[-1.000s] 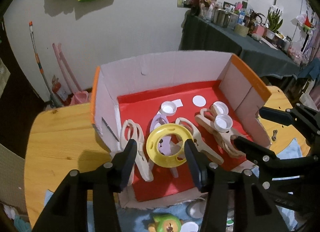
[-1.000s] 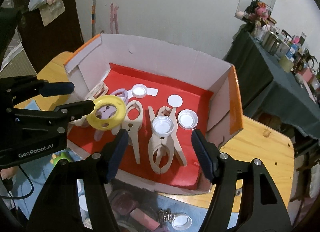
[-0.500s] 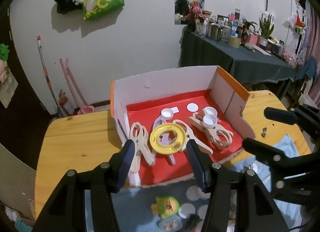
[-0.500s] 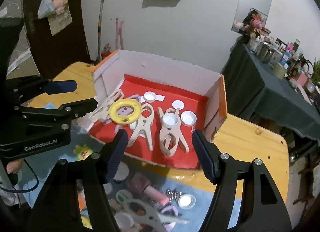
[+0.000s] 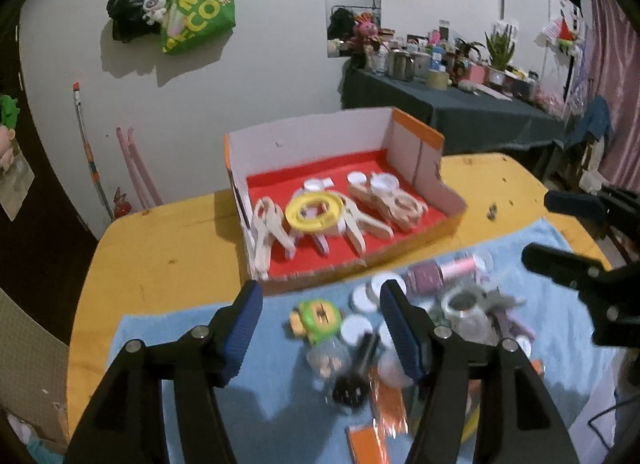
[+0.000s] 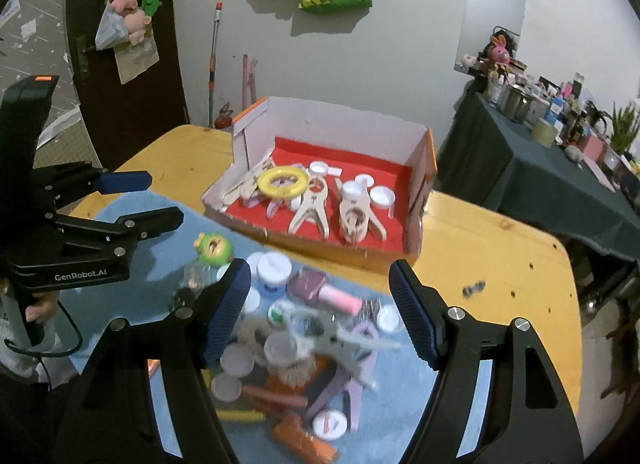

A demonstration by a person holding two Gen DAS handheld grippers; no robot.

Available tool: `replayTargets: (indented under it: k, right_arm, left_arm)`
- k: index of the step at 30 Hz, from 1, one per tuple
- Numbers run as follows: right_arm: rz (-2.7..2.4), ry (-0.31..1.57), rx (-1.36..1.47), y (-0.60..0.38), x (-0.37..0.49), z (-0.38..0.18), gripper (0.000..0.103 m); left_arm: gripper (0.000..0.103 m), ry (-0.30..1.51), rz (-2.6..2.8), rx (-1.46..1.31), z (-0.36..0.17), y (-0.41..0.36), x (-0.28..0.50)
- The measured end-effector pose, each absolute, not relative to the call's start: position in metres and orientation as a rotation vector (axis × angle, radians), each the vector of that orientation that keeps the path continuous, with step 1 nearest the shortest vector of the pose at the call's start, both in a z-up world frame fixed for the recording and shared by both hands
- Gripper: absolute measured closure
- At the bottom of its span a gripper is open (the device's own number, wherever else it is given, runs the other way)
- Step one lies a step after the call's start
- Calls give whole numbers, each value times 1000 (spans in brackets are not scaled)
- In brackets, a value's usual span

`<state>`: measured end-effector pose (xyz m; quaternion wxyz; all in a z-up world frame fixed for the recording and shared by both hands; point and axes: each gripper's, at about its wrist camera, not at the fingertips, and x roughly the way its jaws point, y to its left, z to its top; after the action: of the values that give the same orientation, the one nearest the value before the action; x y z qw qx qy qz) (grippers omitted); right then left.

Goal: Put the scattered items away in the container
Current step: 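Withdraw both open tools from the box back over the towel, then grasp the orange wrapped packet with left while right approaches the orange wrapped roll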

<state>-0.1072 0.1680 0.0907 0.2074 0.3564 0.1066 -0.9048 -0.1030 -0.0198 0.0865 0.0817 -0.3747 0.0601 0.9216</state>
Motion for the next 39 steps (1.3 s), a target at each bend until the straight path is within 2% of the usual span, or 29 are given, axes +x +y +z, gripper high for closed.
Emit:
replayTargets:
  k: [9,21,29,39]
  right_arm:
    - [-2514,272,1046,183,-68,66,32]
    - [-2455,251,1188,203,-40,16,32]
    - [-2338,380,1226,208,-27,-11,32]
    - [-2215,425,1235,213,-37,-25,32]
  left_arm:
    - [36,205,2680,-1184,55,-20,-75]
    - [36,139,2543,-1387,-4,-21,-47]
    - [36,125,2495,-1470,-22,-17,-39]
    - [36,101,2530,-1517,-28,-13,-39]
